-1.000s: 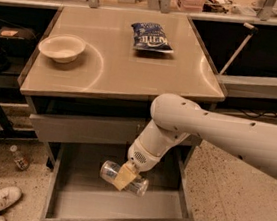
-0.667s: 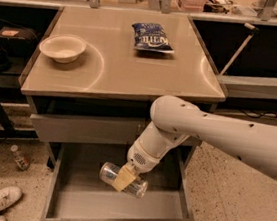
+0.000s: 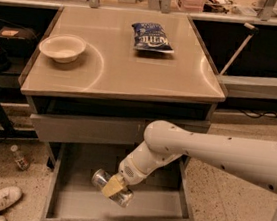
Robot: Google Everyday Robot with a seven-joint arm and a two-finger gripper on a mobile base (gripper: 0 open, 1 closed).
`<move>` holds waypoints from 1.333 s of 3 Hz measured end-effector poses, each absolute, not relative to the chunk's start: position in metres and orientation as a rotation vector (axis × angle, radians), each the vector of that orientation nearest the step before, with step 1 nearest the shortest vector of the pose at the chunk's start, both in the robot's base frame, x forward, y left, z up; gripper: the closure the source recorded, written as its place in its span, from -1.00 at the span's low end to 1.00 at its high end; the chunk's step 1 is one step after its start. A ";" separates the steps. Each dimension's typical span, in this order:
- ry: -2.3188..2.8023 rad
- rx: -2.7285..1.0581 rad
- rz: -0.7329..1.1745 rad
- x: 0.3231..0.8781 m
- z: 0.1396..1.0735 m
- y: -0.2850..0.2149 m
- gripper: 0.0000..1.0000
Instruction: Place redbull can into middle drawer
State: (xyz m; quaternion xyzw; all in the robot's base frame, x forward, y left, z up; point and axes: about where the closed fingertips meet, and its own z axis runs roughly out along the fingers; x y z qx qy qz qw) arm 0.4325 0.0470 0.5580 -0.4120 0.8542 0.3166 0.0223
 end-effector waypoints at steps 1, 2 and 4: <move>2.661 -1.191 1.044 0.440 0.521 0.063 1.00; 2.661 -1.191 1.044 0.440 0.521 0.063 1.00; 2.724 -0.980 1.022 0.440 0.476 0.074 1.00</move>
Offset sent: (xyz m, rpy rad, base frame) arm 0.0065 0.0128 -0.0280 0.0260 0.0240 -0.0405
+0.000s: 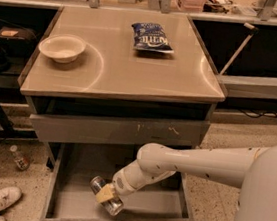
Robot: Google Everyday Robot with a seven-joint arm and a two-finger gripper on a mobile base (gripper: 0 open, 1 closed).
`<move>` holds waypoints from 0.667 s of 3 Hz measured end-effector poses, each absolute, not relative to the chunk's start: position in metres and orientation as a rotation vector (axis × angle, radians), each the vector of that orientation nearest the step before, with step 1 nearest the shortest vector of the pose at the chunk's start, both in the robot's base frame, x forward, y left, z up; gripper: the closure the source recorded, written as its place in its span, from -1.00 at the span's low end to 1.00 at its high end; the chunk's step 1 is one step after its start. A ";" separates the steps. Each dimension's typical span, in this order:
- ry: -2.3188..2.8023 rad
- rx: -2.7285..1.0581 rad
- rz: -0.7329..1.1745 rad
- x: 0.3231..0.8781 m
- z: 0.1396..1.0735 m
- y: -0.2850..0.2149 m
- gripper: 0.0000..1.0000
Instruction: Place redbull can into middle drawer
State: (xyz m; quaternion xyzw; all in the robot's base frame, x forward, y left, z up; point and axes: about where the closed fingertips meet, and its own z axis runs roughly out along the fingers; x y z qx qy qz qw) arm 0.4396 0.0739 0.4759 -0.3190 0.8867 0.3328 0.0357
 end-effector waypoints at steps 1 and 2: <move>2.747 -0.839 0.989 0.449 0.451 0.071 1.00; 2.745 -0.778 0.951 0.469 0.440 0.067 1.00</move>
Offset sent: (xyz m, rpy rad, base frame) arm 0.0580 -0.0144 -0.0472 -0.0350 -0.0573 -0.2104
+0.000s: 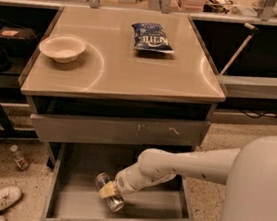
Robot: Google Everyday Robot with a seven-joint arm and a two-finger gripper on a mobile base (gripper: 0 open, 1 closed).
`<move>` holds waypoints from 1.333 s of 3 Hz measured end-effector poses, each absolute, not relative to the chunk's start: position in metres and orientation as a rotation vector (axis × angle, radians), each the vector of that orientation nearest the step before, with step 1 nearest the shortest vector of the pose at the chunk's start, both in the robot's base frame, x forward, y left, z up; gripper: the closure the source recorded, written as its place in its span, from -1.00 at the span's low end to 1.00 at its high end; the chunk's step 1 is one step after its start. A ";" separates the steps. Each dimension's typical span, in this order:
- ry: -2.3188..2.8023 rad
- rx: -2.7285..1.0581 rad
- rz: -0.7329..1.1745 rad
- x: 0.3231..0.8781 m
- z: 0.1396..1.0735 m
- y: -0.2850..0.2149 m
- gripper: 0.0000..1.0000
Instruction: Place redbull can into middle drawer
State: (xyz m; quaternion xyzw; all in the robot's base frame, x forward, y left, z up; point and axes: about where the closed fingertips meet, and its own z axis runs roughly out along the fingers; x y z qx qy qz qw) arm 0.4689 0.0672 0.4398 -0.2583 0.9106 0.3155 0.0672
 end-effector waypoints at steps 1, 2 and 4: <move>2.749 -0.735 0.928 0.488 0.426 0.063 1.00; 2.754 -0.698 0.933 0.503 0.408 0.062 1.00; 2.754 -0.636 0.976 0.526 0.373 0.062 1.00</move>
Offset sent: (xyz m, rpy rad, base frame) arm 0.0551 -0.0081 -0.0531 0.0000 0.0043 -0.0917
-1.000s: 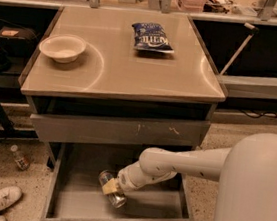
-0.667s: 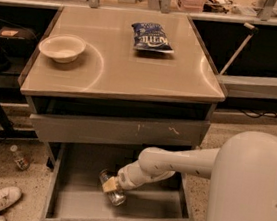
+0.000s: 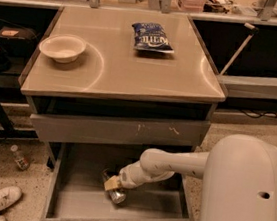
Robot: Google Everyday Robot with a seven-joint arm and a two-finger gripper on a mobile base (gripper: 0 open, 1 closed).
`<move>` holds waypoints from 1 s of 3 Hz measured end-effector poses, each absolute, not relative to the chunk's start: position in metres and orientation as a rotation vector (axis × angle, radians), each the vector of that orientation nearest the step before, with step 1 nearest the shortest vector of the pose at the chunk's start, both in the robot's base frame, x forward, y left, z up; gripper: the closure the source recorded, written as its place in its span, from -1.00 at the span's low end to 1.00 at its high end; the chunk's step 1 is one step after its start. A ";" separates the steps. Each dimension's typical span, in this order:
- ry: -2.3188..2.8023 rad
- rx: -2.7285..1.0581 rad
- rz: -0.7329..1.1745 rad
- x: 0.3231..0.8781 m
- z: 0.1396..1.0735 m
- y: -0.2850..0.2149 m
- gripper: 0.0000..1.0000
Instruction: Place redbull can into middle drawer
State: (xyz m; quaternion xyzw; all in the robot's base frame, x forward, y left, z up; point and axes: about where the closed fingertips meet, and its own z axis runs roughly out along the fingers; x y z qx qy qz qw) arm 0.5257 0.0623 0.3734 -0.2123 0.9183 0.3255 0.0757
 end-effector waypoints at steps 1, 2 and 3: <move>2.755 -0.613 0.977 0.529 0.363 0.061 1.00; 2.755 -0.613 0.977 0.529 0.363 0.061 0.62; 2.755 -0.613 0.977 0.529 0.363 0.061 0.16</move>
Offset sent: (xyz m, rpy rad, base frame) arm 0.0033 -0.0012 -0.0090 0.0018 0.0018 -0.0144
